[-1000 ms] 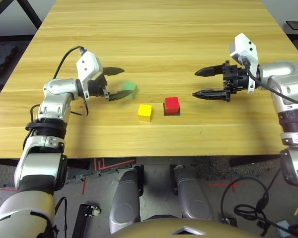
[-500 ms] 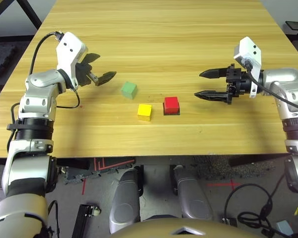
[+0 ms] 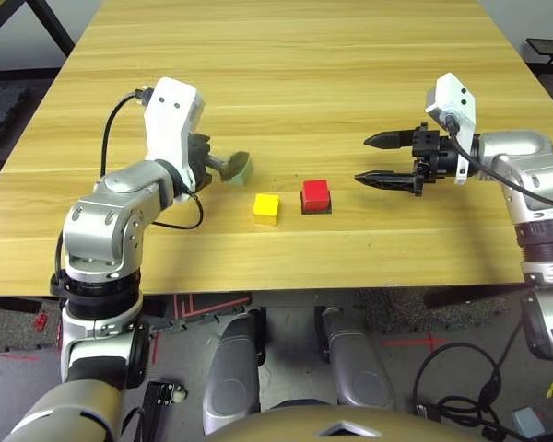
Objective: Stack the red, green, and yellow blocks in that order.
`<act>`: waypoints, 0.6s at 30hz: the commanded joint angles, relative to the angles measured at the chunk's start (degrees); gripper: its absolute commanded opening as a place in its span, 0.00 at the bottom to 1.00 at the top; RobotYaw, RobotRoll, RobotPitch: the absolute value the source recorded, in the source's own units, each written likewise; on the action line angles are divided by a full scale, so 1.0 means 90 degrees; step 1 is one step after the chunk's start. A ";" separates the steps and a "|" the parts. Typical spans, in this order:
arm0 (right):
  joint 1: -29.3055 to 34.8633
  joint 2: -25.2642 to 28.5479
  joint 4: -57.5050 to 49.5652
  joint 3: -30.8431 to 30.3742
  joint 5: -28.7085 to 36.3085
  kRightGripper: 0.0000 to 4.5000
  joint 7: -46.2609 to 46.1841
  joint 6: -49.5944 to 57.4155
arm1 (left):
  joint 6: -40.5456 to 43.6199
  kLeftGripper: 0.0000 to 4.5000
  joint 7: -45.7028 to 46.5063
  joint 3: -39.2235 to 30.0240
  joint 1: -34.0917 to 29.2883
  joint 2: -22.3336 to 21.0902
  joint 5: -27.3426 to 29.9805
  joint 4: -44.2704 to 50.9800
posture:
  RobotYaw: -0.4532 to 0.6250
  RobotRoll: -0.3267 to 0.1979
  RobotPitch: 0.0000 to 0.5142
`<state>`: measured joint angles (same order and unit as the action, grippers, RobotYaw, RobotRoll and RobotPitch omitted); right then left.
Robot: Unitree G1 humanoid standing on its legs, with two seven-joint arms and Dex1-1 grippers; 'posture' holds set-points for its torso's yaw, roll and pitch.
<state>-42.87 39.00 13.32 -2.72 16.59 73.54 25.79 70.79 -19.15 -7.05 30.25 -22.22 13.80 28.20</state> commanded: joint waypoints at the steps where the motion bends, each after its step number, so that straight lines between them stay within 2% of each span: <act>1: 0.0058 -0.0050 0.0002 -0.0020 0.0074 0.99 -0.0026 -0.0068 | 0.0210 1.00 0.0482 0.0004 -0.0367 0.0310 -0.0118 0.0219 | 0.77 0.68 0.36; 8: 0.0071 -0.0105 0.0013 -0.0041 0.0069 0.99 -0.0060 -0.0082 | 0.0090 1.00 0.1005 0.0141 -0.0430 0.0820 -0.0156 0.0077 | 0.77 0.67 0.36; 18: 0.0122 -0.0176 -0.0015 -0.0082 0.0037 0.99 -0.0078 -0.0115 | -0.0564 1.00 0.1154 0.0547 -0.0368 0.0989 -0.0219 -0.0381 | 0.76 0.66 0.37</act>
<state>-42.74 37.33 13.46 -3.11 16.56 72.91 25.38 67.16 -8.95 -3.04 27.19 -13.43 12.42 26.09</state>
